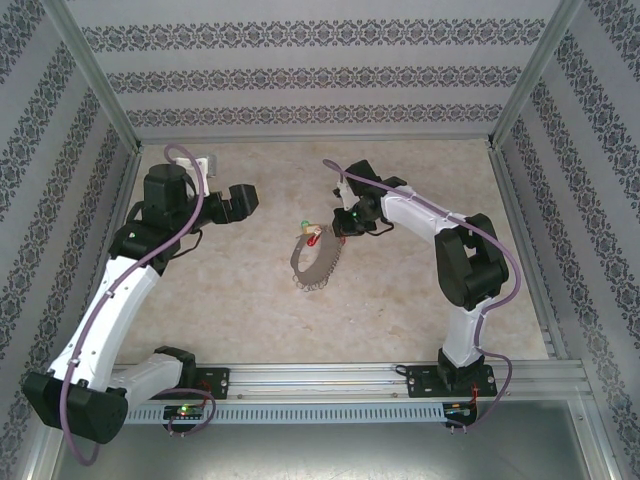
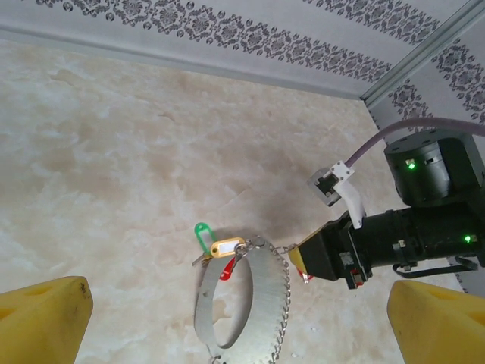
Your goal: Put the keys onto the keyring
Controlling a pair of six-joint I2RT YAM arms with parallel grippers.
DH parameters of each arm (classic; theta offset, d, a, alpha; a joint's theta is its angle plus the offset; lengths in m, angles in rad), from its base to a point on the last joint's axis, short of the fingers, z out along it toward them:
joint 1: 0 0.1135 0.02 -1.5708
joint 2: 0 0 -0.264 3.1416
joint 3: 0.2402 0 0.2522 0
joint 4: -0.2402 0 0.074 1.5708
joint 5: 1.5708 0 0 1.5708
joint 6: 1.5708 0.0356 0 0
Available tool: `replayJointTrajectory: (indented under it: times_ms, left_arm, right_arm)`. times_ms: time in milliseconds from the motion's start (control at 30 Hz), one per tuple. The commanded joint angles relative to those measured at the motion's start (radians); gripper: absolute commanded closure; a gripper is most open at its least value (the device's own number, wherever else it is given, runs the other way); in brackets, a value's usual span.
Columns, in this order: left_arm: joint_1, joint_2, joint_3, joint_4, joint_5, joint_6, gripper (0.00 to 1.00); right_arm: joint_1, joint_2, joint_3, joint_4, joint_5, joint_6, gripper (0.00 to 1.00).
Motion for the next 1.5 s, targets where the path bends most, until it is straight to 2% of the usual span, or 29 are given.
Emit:
replayJointTrajectory:
  times_ms: [0,100,267,400,467,567,667,700,733,767,800,900,967,1100,1167,1233,1333,1467]
  left_arm:
    - [0.011,-0.017,-0.012,-0.071,-0.015,0.072,0.0]
    - [0.014,0.008,-0.004,-0.089,0.007,0.101,0.0]
    - [0.015,0.038,-0.024,-0.027,0.022,0.074,0.0]
    - [0.016,0.001,-0.091,0.039,-0.118,0.031,0.0]
    - [0.018,-0.032,-0.148,0.077,-0.192,0.012,0.0]
    - [0.018,-0.104,-0.287,0.243,-0.257,0.028,0.0]
    - [0.019,-0.124,-0.383,0.4,-0.278,0.114,0.0]
    - [0.019,-0.113,-0.393,0.423,-0.299,0.143,0.0]
    - [0.019,-0.097,-0.397,0.436,-0.319,0.171,0.0]
    - [0.019,-0.079,-0.399,0.448,-0.329,0.199,0.0]
    - [0.019,-0.052,-0.404,0.458,-0.345,0.239,0.0]
    - [0.019,0.01,-0.431,0.489,-0.434,0.358,0.0]
    - [0.022,0.038,-0.497,0.583,-0.5,0.396,0.0]
    - [0.041,0.112,-0.609,0.778,-0.562,0.421,0.0]
    - [0.054,0.142,-0.642,0.857,-0.571,0.409,0.0]
    - [0.067,0.178,-0.648,0.908,-0.55,0.412,0.0]
    - [0.072,0.246,-0.622,0.935,-0.547,0.443,0.0]
    - [0.087,0.307,-0.609,0.995,-0.524,0.439,0.0]
  right_arm:
    - [-0.022,-0.051,-0.016,-0.021,0.036,-0.025,0.82]
    - [-0.036,-0.065,-0.027,-0.025,0.052,-0.032,0.77]
    - [-0.059,-0.111,-0.034,-0.031,0.081,-0.067,0.71]
    - [-0.059,-0.22,-0.071,0.012,0.117,-0.133,0.63]
    - [-0.06,-0.28,-0.09,0.027,0.142,-0.162,0.62]
    - [-0.069,-0.365,-0.123,0.041,0.182,-0.187,0.62]
    - [-0.082,-0.472,-0.177,0.091,0.231,-0.206,0.6]
    - [-0.09,-0.515,-0.202,0.112,0.247,-0.212,0.57]
    - [-0.095,-0.555,-0.223,0.134,0.264,-0.221,0.48]
    - [-0.101,-0.587,-0.242,0.151,0.283,-0.232,0.22]
    - [-0.108,-0.614,-0.26,0.168,0.31,-0.24,0.02]
    - [-0.151,-0.691,-0.326,0.243,0.384,-0.278,0.02]
    - [-0.191,-0.728,-0.39,0.312,0.431,-0.279,0.02]
    - [-0.329,-0.782,-0.513,0.406,0.467,-0.2,0.02]
    - [-0.373,-0.803,-0.618,0.495,0.535,-0.169,0.02]
    - [-0.415,-0.82,-0.743,0.615,0.463,-0.214,0.02]
    - [-0.487,-0.816,-0.876,0.818,0.281,-0.243,0.02]
    - [-0.544,-0.735,-0.997,1.13,0.238,-0.172,0.02]
